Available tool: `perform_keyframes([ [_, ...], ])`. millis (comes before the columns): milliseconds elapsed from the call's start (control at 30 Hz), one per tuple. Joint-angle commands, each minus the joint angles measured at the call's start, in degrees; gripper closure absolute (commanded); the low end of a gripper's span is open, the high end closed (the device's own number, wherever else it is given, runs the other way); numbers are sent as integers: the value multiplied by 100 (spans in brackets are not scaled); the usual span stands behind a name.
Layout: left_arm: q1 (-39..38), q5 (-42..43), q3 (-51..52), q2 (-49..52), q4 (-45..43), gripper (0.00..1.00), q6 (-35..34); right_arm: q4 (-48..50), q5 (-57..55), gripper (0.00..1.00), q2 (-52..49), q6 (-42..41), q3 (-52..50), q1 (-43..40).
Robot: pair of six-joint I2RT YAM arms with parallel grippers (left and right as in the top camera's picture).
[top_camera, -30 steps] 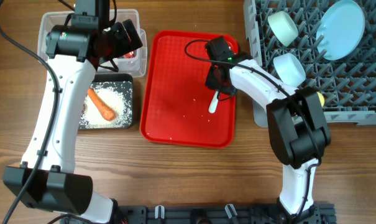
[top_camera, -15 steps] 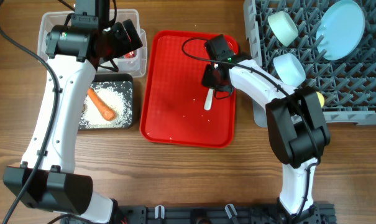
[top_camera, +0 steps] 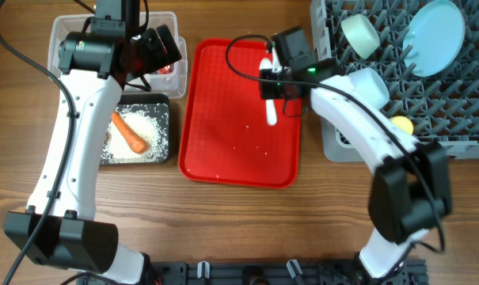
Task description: Sort waste into correct bins and load items into the dishwasher rack
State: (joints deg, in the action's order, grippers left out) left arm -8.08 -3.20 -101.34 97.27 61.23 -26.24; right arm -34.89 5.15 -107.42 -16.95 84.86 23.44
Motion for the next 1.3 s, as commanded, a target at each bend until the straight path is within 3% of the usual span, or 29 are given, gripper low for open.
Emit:
perform_keyframes([
  [0, 15, -76, -68, -20, -7, 0, 7, -142, -358, 96, 577, 501, 109, -262],
  [333, 15, -76, -68, -20, -7, 0, 7, -868, -2302, 96, 1025, 1346, 61, -1198],
  [500, 15, -76, -68, -20, -7, 0, 7, -914, -2356, 94, 988, 1419, -13, -1375],
  [533, 15, -76, -68, -20, -7, 0, 7, -905, -2358, 87, 986, 1427, -13, -1379],
  [567, 15, -76, -68, -20, -7, 0, 7, -881, -2356, 50, 986, 1480, -13, -1379],
  [600, 15, -76, -68, -20, -7, 0, 7, -861, -2356, 36, 986, 1556, -13, -1379],
  [667, 15, -76, -68, -20, -7, 0, 7, -841, -2356, 25, 986, 1565, -13, -1379],
  [933, 15, -76, -68, -20, -7, 0, 7, -1021, -2291, 21, 1180, 1338, 229, -1370],
  [1033, 15, -76, -68, -20, -7, 0, 7, -1392, -2164, 17, 1880, 1180, 684, -1373],
  [1100, 15, -76, -68, -20, -7, 0, 7, -1528, -2142, 0, 2457, 1185, 883, -1373],
  [1267, 15, -76, -68, -20, -7, 0, 7, -1550, -2181, 0, 4089, 1840, 909, -1373],
])
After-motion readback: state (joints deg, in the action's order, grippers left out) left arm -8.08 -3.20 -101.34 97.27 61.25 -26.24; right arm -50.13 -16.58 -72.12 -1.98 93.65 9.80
